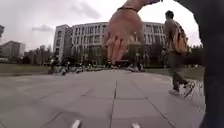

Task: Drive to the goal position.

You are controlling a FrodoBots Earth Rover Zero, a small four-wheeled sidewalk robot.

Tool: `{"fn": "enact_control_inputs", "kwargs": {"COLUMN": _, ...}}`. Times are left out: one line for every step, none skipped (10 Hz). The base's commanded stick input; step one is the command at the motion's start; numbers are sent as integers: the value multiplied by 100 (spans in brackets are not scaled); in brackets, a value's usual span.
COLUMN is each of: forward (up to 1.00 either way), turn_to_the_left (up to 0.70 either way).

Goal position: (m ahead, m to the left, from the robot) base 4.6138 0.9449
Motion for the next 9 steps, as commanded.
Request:
{"fn": "enact_control_inputs", "kwargs": {"forward": 70, "turn_to_the_left": 0}}
{"fn": "enact_control_inputs", "kwargs": {"forward": 70, "turn_to_the_left": 0}}
{"fn": "enact_control_inputs", "kwargs": {"forward": 70, "turn_to_the_left": 0}}
{"fn": "enact_control_inputs", "kwargs": {"forward": 70, "turn_to_the_left": 0}}
{"fn": "enact_control_inputs", "kwargs": {"forward": 70, "turn_to_the_left": 0}}
{"fn": "enact_control_inputs", "kwargs": {"forward": 70, "turn_to_the_left": 0}}
{"fn": "enact_control_inputs", "kwargs": {"forward": 70, "turn_to_the_left": 0}}
{"fn": "enact_control_inputs", "kwargs": {"forward": 70, "turn_to_the_left": 0}}
{"fn": "enact_control_inputs", "kwargs": {"forward": 70, "turn_to_the_left": 0}}
